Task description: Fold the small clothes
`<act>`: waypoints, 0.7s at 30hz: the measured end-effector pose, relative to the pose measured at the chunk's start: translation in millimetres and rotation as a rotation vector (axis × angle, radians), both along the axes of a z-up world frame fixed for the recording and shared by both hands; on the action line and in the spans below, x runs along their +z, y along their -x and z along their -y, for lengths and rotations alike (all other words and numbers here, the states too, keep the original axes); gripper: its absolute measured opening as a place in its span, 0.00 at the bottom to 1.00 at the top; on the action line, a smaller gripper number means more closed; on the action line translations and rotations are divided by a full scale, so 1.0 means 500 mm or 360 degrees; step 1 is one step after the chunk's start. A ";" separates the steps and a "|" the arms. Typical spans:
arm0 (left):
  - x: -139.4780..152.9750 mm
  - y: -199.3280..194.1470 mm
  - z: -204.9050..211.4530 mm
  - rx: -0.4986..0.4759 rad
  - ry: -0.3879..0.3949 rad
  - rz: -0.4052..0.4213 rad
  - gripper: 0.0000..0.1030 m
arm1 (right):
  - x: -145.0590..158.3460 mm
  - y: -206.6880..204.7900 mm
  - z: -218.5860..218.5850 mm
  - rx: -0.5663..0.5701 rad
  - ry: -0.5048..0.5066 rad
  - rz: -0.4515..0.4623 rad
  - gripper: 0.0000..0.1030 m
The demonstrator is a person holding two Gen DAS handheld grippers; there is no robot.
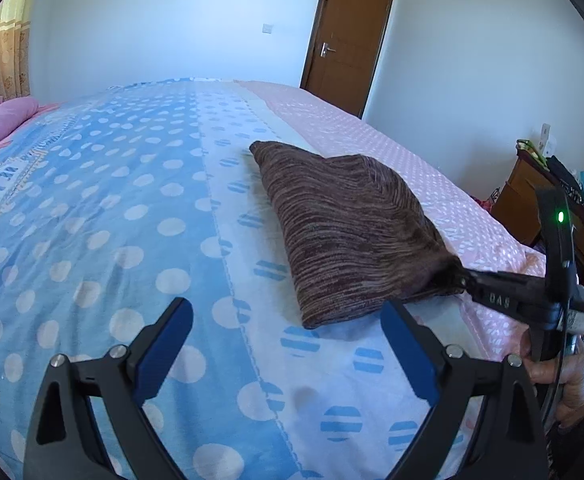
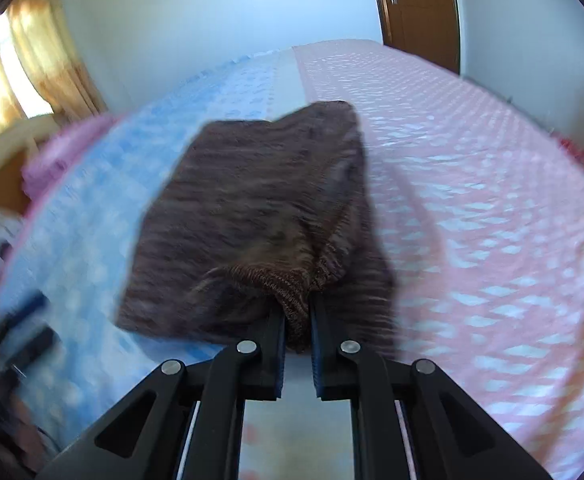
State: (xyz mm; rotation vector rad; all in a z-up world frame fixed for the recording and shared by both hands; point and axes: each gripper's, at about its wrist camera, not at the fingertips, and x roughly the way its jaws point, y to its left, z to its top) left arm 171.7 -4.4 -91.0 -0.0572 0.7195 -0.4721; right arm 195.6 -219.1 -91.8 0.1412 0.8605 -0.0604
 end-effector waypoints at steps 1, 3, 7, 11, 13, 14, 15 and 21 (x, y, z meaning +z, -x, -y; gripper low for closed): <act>0.002 -0.004 -0.004 0.0003 0.0008 0.0001 0.94 | -0.008 0.006 0.009 0.0011 0.0048 -0.0043 0.10; 0.004 -0.013 -0.008 0.0012 0.0010 -0.0003 0.94 | -0.021 0.025 0.036 0.0011 0.0093 -0.0101 0.09; 0.009 -0.038 -0.006 0.0030 0.0012 -0.0006 0.94 | -0.006 0.053 0.063 -0.0043 0.0160 -0.0151 0.10; 0.019 -0.069 0.032 0.0049 -0.0116 -0.0002 0.94 | 0.056 0.060 0.052 -0.0063 0.0159 0.0054 0.10; 0.022 -0.079 0.048 0.0061 -0.0162 0.0005 0.94 | 0.087 0.041 0.015 0.0009 0.0170 0.0176 0.10; 0.023 -0.086 0.058 0.0067 -0.0182 0.0006 0.94 | 0.093 0.026 -0.001 0.0045 0.0161 0.0201 0.10; 0.023 -0.090 0.064 0.0070 -0.0196 0.0009 0.94 | 0.094 0.011 -0.016 0.0076 0.0148 0.0212 0.10; 0.011 -0.118 0.093 0.0097 -0.0271 -0.0017 0.94 | 0.014 -0.081 -0.028 0.0088 0.0073 0.0062 0.10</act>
